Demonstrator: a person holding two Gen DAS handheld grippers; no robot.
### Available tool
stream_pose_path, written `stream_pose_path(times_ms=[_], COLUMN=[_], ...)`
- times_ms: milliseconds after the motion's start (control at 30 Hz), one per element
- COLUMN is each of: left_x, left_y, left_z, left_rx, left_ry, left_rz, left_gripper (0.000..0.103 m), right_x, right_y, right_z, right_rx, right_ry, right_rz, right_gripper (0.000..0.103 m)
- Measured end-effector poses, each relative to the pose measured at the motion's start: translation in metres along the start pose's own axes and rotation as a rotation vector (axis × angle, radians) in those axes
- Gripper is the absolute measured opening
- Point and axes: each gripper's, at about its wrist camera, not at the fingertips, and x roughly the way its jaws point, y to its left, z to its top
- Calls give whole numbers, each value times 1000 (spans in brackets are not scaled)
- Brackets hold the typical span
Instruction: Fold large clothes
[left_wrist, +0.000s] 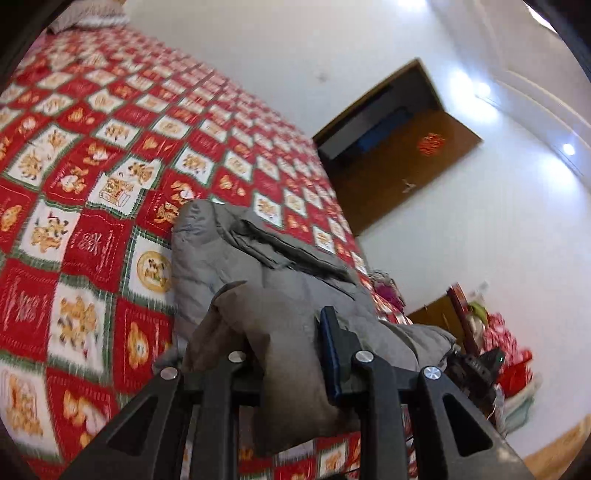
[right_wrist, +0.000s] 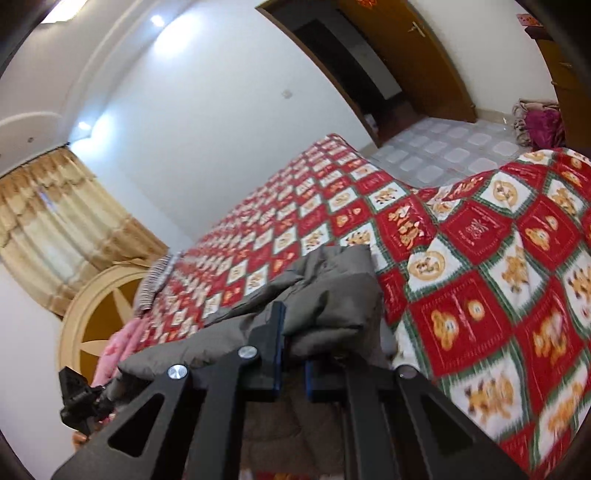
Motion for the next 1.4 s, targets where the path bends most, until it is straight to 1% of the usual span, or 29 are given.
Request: stream_pose_path(times_ms=[67,100,167,233,300,333,367,433,467,500,567,600,633,700,767,800,833,867,933,967,1000,1067,1100,1133,1167,1233,1300,1367,1400], left_x=[22,30,49,64,70,69,65,54,45,39,16,8,2,2,22,33,44,55,85,91,103,117,118,116,114,104,93,80,77], left_y=[8,12,25,43,53,57,58,54,49,46,38,36,36,39,47,52,55,57,58,57,57,53,48,44,38,32,26,20,17], left_z=[14,18,26,32,41,46,52,62,66,69,69,67,65,59,59,59,59,58,54,52,48,41,38,34,28,20,12,6,5], left_rx=[-22,-32,-91,-163,-207,-218,-217,-176,-127,-91,18,64,107,182,187,170,155,146,133,130,129,157,179,200,227,260,273,273,273], left_ry=[12,18,34,53,67,62,54,43,27,20,-14,-35,-54,-76,-34,-16,4,25,76,89,112,136,131,126,126,101,76,49,41], left_rz=[17,20,11,-1,-2,-10,-16,-8,-7,-3,25,43,70,164,203,186,159,143,142,136,130,150,160,161,162,158,122,80,80], left_gripper=[27,31,40,60,69,70,72,80,80,80,80,82,86,87,87,87,87,87,87,87,87,87,75,51,42,31,17,16,15], right_x=[27,40,64,89,108,113,115,111,105,95,71,66,62,65,83,96,108,124,153,163,170,180,178,175,169,150,135,121,120], right_y=[-3,-5,-10,-16,-23,-27,-30,-31,-28,-24,-14,-11,-7,1,0,-4,-9,-14,-22,-23,-23,-17,-15,-8,-1,15,30,45,50], right_z=[11,15,19,22,24,26,29,34,37,40,47,50,51,53,56,58,61,62,62,60,56,49,45,42,38,28,19,13,14], right_rx=[0,1,5,19,50,68,78,73,57,30,-39,-69,-119,-242,-321,-311,-292,-266,-213,-207,-223,-280,-301,-328,-355,-420,-466,-495,-503], right_ry=[14,23,39,75,127,142,144,134,120,89,22,10,6,30,72,102,72,116,193,217,228,232,218,196,171,112,56,12,-3], right_rz=[-34,-52,-77,-112,-122,-103,-73,-30,-6,8,43,45,23,-85,-197,-212,-207,-202,-184,-166,-182,-240,-252,-279,-312,-354,-357,-338,-333], right_gripper=[11,11,15,16,25,27,34,55,79,93,96,97,97,97,97,97,97,96,90,75,50,29,22,20,19,18,16,14,14])
